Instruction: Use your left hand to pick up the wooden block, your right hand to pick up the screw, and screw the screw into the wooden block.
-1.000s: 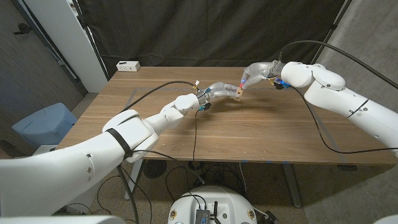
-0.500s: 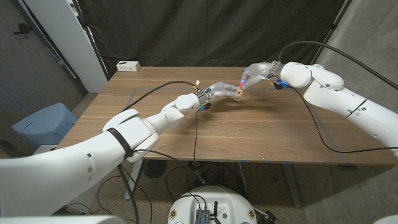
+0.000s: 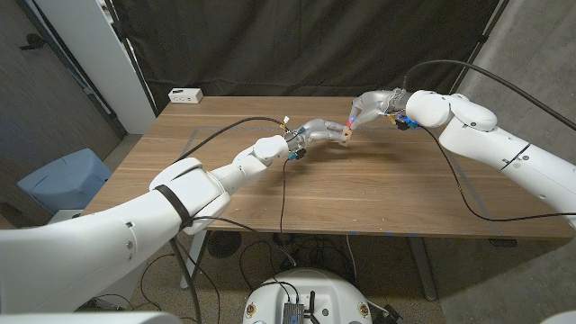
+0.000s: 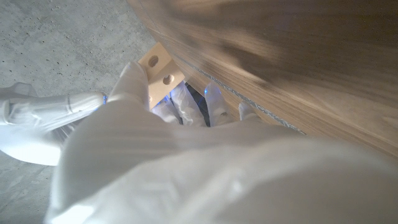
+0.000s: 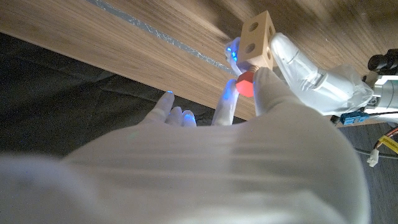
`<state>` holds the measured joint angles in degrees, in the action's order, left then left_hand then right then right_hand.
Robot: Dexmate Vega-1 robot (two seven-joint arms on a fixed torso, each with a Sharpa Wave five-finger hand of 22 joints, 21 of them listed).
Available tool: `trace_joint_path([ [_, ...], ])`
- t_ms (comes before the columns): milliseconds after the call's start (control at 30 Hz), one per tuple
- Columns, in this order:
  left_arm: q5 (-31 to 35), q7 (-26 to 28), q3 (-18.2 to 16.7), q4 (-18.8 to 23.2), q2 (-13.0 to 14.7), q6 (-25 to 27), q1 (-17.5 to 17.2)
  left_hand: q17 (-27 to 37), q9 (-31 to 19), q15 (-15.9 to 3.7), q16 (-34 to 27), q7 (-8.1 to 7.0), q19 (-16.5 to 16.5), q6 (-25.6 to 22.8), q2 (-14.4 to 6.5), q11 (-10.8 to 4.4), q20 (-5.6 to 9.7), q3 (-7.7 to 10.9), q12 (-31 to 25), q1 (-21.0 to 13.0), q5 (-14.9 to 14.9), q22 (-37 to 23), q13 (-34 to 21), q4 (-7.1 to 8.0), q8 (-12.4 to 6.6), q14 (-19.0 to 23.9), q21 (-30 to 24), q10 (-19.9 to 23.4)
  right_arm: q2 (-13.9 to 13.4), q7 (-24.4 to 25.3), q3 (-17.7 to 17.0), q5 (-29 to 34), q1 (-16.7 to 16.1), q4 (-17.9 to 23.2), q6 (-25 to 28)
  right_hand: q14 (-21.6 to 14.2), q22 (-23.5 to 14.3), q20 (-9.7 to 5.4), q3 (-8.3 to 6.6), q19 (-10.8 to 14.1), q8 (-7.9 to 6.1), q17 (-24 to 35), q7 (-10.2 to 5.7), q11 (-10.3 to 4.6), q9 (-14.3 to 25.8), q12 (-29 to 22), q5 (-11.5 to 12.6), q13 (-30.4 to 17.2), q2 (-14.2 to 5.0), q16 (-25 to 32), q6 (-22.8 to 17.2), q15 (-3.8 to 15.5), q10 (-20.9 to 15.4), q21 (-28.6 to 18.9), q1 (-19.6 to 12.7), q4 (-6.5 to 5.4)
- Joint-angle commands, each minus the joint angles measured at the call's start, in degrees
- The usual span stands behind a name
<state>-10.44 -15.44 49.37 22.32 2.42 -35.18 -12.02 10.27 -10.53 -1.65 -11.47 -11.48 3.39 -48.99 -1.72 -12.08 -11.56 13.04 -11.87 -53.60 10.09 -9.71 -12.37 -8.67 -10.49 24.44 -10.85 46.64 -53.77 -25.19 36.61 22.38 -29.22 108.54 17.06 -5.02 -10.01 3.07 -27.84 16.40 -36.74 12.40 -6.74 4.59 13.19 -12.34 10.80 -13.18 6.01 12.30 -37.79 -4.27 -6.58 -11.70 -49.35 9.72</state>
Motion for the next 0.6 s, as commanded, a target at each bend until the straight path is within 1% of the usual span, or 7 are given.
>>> trace_joint_path([
  [33, 0.19, -0.22, 0.02, 0.35, 0.17, -0.73, -0.25, 0.09, -0.23, -0.23, -0.14, -0.08, 0.24, -0.54, -0.43, -0.05, -0.01, 0.08, -0.14, -0.06, 0.23, -0.32, -0.14, 0.45, -0.50, 0.10, -0.17, 0.06, 0.03, 0.08, 0.03, 0.10, -0.06, 0.21, 0.01, -0.53, -0.11, -0.09, -0.46, 0.56, -0.67, 0.16, 0.15, -0.08, -0.11, -0.49, -0.16, -0.06, -0.04, 0.39, -1.34, 0.12, -0.76, -0.20, -0.80, -0.18],
  [367, 0.23, -0.45, -0.03, 0.37, 0.10, -0.71, -0.21, 0.08, -0.23, -0.17, -0.14, -0.02, 0.24, -0.46, -0.45, -0.04, -0.05, 0.08, -0.12, -0.07, 0.24, -0.32, -0.13, 0.45, -0.45, 0.12, -0.17, 0.01, 0.28, 0.20, 0.16, 0.21, 0.04, 0.15, 0.09, -1.32, -0.11, -0.32, -0.61, 1.23, -1.12, 0.28, -0.17, -0.41, -0.53, -0.70, -0.27, -0.01, 0.17, 0.69, -3.45, 0.59, -1.71, -0.33, -0.71, -0.34],
  [400, 0.24, -0.42, -0.03, 0.37, 0.09, -0.70, -0.21, 0.08, -0.23, -0.13, -0.15, -0.21, 0.24, -0.57, -0.43, -0.04, -0.06, 0.08, -0.12, -0.09, 0.24, -0.32, -0.13, 0.43, -0.49, 0.13, -0.17, 0.02, 0.32, 0.16, 0.18, 0.25, 0.07, 0.17, 0.25, -1.35, -0.11, -0.34, -0.62, 1.28, -1.13, 0.29, -0.17, -0.47, -0.55, -0.73, -0.28, -0.01, 0.18, 0.70, -3.54, 0.65, -1.80, -0.35, -0.70, -0.35],
  [600, 0.24, -0.44, -0.05, 0.30, 0.11, -0.55, -0.18, 0.08, -0.23, -0.17, -0.17, -0.17, 0.23, -0.60, -0.44, -0.06, -0.04, 0.10, -0.12, -0.12, 0.24, -0.32, -0.13, 0.41, -0.50, 0.22, -0.17, 0.02, 0.36, -0.12, 0.40, 0.51, 0.29, 0.19, 0.44, -1.74, -0.11, -0.47, -0.58, 1.58, -1.27, 0.35, -0.18, -0.41, -0.73, -0.87, -0.35, 0.02, 0.34, 0.84, -4.32, 0.74, -2.38, -0.40, -0.44, -0.49],
])
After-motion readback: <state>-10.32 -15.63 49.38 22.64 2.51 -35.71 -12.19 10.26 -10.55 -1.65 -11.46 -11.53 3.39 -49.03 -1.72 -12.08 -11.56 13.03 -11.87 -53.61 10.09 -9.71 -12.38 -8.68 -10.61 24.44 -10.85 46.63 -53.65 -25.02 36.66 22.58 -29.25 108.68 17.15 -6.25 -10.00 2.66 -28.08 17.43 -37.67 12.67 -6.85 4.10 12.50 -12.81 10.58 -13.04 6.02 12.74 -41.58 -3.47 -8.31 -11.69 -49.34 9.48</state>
